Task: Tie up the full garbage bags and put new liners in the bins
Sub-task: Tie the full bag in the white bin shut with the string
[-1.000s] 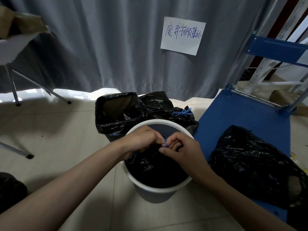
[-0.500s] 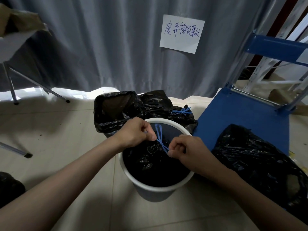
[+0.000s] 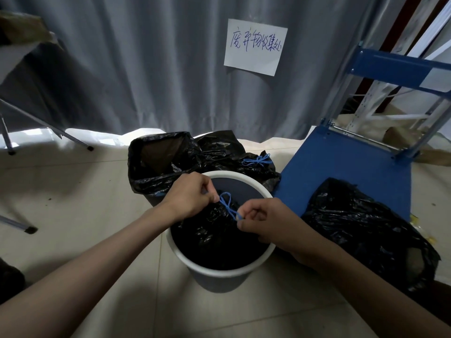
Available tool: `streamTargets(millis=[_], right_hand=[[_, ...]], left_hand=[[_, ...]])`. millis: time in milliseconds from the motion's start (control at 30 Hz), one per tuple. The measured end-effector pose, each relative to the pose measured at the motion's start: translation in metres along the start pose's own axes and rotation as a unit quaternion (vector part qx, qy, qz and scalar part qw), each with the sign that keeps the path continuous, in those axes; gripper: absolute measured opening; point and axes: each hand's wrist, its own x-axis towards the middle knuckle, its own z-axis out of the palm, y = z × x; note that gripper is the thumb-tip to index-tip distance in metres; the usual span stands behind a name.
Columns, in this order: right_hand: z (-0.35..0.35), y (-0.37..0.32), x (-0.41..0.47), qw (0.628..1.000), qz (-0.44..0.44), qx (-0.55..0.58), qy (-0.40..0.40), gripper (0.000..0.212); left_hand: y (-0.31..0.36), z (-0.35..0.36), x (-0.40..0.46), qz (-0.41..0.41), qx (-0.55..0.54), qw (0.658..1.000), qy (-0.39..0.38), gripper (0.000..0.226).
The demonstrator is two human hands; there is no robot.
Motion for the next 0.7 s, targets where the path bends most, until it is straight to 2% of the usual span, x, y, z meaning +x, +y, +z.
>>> streamTargets(millis=[133, 233, 300, 500, 600, 700], right_hand=[[0.003, 0.004, -0.001, 0.996, 0.035, -0.056, -0.059, 0.014], [0.001, 0.005, 0.000, 0.995, 0.033, -0.082, -0.043, 0.007], [0.004, 0.005, 0.002, 0.995, 0.028, -0.097, -0.023, 0.009], [0.008, 0.011, 0.008, 0.985, -0.049, -0.131, 0.100, 0.017], [0.005, 0.009, 0.007, 0.986, -0.069, -0.125, 0.085, 0.011], [0.008, 0.008, 0.004, 0.979, -0.087, -0.174, 0.052, 0.011]], left_hand=[[0.002, -0.002, 0.000, 0.009, 0.010, 1.000, -0.011, 0.006], [0.003, -0.003, 0.001, 0.006, 0.014, 1.000, -0.015, 0.009], [0.003, -0.002, 0.001, 0.002, 0.015, 1.000, -0.015, 0.010], [-0.005, -0.004, 0.001, -0.015, 0.021, 1.000, -0.014, 0.008], [-0.008, -0.005, 0.001, -0.021, 0.022, 1.000, -0.002, 0.009], [-0.011, -0.004, 0.000, -0.023, 0.022, 0.999, 0.001, 0.010]])
